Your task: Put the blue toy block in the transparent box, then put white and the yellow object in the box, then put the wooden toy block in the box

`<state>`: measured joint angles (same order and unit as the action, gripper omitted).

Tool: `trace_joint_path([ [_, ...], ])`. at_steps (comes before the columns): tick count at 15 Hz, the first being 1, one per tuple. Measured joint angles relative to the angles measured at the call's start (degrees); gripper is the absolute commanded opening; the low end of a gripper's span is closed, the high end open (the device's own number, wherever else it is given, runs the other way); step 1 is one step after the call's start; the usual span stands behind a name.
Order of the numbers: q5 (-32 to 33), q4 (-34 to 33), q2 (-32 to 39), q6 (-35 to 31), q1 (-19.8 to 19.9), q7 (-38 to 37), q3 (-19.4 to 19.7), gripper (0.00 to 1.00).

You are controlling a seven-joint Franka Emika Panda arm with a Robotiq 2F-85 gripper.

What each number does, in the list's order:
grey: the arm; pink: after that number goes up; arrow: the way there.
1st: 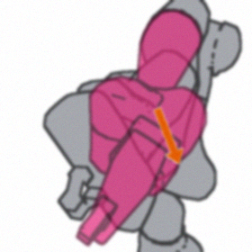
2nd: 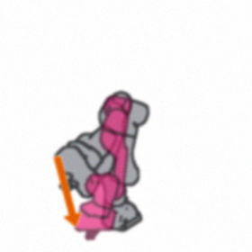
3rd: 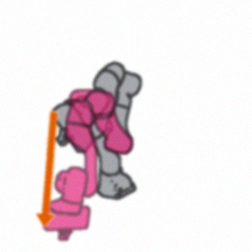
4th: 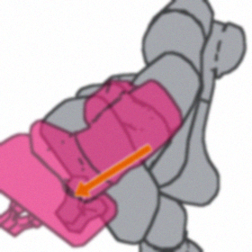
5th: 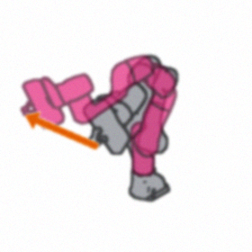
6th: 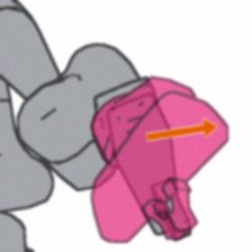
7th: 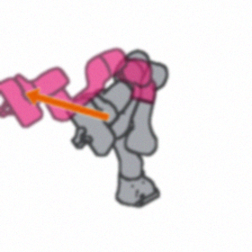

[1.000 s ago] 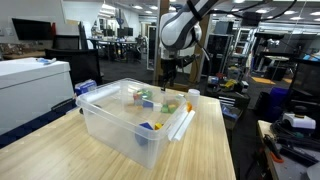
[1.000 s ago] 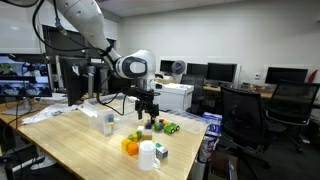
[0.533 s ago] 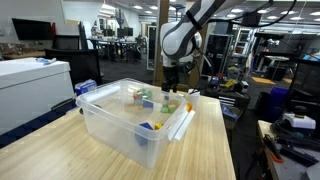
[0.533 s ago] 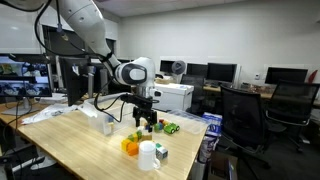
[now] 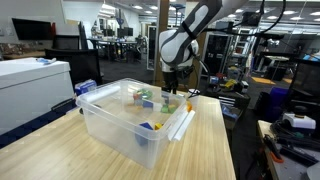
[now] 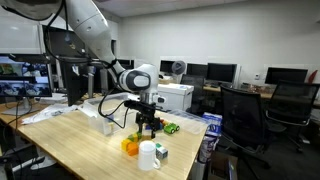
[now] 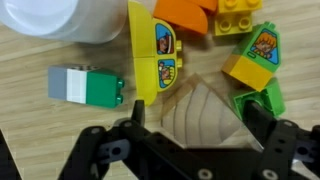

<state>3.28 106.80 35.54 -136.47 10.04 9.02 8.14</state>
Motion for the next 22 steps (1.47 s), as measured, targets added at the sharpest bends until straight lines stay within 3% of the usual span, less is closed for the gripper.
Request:
trace_joint_path([
  [1,0.0,-0.5,0.5,0.0,0.2,0.0,0.0,0.74],
  [3,0.0,-1.3,1.5,-0.2,0.3,0.0,0.0,0.69],
  [5,0.0,-1.8,2.0,-0.4,0.3,0.2,-0.1,0.55],
  [13,2.6,-1.1,-0.5,-0.5,-1.1,1.0,-0.8,0.54],
  [19,8.2,4.8,-13.8,0.2,-6.7,0.7,-1.7,0.54],
  [22,9.4,10.9,-23.7,0.2,-9.8,1.3,-5.3,0.54],
])
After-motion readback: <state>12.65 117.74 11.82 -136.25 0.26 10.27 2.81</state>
